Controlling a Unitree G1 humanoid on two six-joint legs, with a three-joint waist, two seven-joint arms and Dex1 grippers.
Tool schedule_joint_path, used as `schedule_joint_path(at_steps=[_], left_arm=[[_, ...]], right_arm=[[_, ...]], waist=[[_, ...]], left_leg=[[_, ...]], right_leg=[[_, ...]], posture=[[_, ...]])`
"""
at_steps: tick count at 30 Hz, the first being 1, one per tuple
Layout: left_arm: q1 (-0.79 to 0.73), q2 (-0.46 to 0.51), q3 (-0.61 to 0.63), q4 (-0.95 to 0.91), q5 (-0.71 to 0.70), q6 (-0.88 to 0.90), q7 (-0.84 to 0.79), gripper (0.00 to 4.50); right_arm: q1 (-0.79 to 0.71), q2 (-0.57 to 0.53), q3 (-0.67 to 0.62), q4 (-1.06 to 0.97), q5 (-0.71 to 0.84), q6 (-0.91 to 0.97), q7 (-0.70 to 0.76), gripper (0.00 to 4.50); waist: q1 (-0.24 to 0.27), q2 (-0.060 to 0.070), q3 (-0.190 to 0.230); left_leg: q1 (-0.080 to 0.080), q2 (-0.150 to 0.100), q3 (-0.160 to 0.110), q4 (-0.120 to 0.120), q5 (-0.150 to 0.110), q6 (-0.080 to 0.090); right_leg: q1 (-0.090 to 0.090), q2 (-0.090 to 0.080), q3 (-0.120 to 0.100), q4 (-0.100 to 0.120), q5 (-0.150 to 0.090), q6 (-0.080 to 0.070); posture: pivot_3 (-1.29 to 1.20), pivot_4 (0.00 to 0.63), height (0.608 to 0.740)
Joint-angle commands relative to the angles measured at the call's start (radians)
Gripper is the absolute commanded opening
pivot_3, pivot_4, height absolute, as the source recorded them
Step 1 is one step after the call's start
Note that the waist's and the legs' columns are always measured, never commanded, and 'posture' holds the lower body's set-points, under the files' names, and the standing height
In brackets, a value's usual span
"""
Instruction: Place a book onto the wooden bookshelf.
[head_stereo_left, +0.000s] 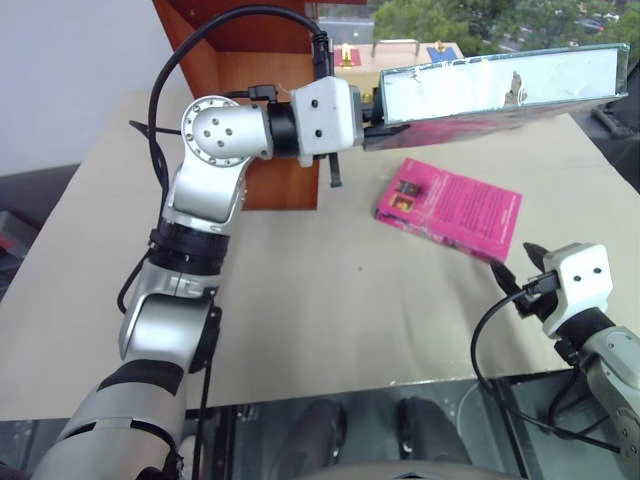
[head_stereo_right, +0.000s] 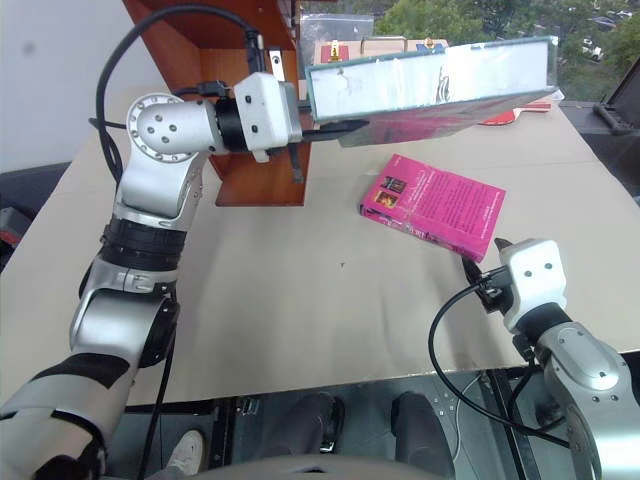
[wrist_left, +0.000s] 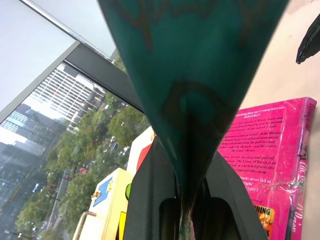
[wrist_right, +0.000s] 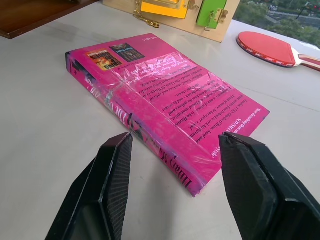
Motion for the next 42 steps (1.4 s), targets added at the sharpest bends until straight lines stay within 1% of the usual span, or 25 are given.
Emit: schedule_joint_path(at_steps=[1,12,15,19,22,27,31,33,36,39,40,41,42], left_arm=[[-0.029,0.002,0.020,-0.003,0.002,0.006,0.028,0.07],[-0.039,0.005,0.013,0.003,0.012,0.005,0.034,0.07],[-0.056,0.014,0.021,0.011,0.020,-0.012,0.030,0.07],[-0.094,0.036,0.036,-0.003,-0.010,-0.012,-0.006,0.07],[-0.124,0.077,0.020,0.000,0.002,-0.034,-0.059,0.07],[-0.218,0.155,0.043,0.040,0.001,-0.008,-0.116,0.07],[-0.284,0.240,0.031,0.123,0.044,-0.042,-0.162,0.07],[-0.312,0.297,0.011,0.155,0.077,-0.050,-0.204,0.07],[-0.352,0.363,-0.006,0.191,0.116,-0.026,-0.259,0.07],[-0.385,0.409,-0.017,0.206,0.152,-0.014,-0.296,0.07],[-0.393,0.416,-0.017,0.214,0.156,-0.009,-0.303,0.00],[-0.402,0.424,-0.018,0.211,0.158,0.012,-0.318,0.00],[-0.412,0.436,-0.022,0.206,0.165,0.033,-0.335,0.00]], right_arm=[[-0.006,0.000,-0.025,-0.047,0.000,-0.009,-0.005,2.81],[-0.004,-0.001,-0.030,-0.051,0.002,-0.003,-0.008,2.81],[-0.005,-0.006,-0.036,-0.053,0.002,-0.001,-0.007,2.81],[-0.012,-0.017,-0.063,-0.046,0.006,-0.002,0.001,2.81],[-0.025,-0.031,-0.081,-0.035,0.010,-0.006,0.012,2.81],[-0.060,-0.063,-0.143,-0.008,0.041,-0.024,0.055,2.81],[-0.113,-0.095,-0.183,0.015,0.073,-0.041,0.094,2.81],[-0.149,-0.116,-0.204,0.030,0.100,-0.046,0.119,2.81],[-0.201,-0.143,-0.208,0.046,0.148,-0.038,0.154,2.81],[-0.261,-0.163,-0.190,0.071,0.178,-0.030,0.172,2.81],[-0.279,-0.166,-0.178,0.076,0.185,-0.026,0.175,3.21],[-0.297,-0.170,-0.168,0.084,0.194,-0.025,0.182,3.33],[-0.320,-0.176,-0.154,0.096,0.202,-0.026,0.192,3.58]], waist=[[0.000,0.000,0.000],[0.000,0.000,0.000],[0.000,0.000,0.000],[0.000,0.000,0.000],[-0.002,0.000,0.000],[-0.003,0.000,0.000],[-0.009,0.000,0.000],[-0.017,0.000,0.000],[-0.026,0.000,0.001],[-0.026,-0.001,0.002],[-0.026,-0.001,0.002],[-0.026,-0.001,0.002],[-0.026,-0.001,0.002]], left_leg=[[0.000,0.000,0.000,0.000,0.000,0.000],[0.000,0.000,0.000,0.000,0.000,0.000],[0.000,0.000,0.000,0.000,0.000,0.000],[0.000,0.000,0.000,0.000,0.000,0.000],[0.000,0.000,0.000,0.000,0.000,0.000],[0.001,0.000,0.001,0.000,0.000,0.000],[0.002,0.000,0.001,0.000,0.000,0.000],[0.003,0.000,0.001,0.000,0.000,0.000],[0.003,0.000,0.002,0.000,0.000,0.000],[0.002,0.000,0.002,0.000,0.000,0.001],[0.002,0.000,0.002,0.000,0.000,0.001],[0.002,0.000,0.001,0.000,0.000,0.001],[0.002,0.000,0.001,0.000,0.000,0.001]], right_leg=[[0.000,0.000,0.000,0.000,0.000,0.000],[0.000,0.000,0.000,0.000,0.000,0.000],[0.000,0.000,0.000,0.000,0.000,0.000],[0.000,0.000,0.000,0.000,0.000,0.000],[0.000,0.000,0.000,0.000,0.000,0.000],[0.000,0.000,0.001,0.001,0.000,0.000],[0.001,0.001,0.001,0.001,0.000,0.000],[0.002,0.001,0.001,0.001,0.000,0.000],[0.002,0.001,0.001,0.001,0.000,0.000],[0.002,0.001,0.001,0.001,0.000,0.000],[0.002,0.001,0.001,0.001,0.000,0.000],[0.002,0.001,0.000,0.001,0.000,0.000],[0.002,0.001,0.000,0.001,0.000,0.000]], posture=[[0.00,0.150,0.740],[0.00,0.150,0.740],[0.00,0.150,0.740],[0.00,0.150,0.740],[0.00,0.150,0.740],[0.00,0.150,0.740],[0.00,0.150,0.740],[0.00,0.150,0.740],[0.00,0.150,0.740],[0.00,0.150,0.740],[0.00,0.150,0.740],[0.00,0.150,0.740],[0.00,0.150,0.740]])
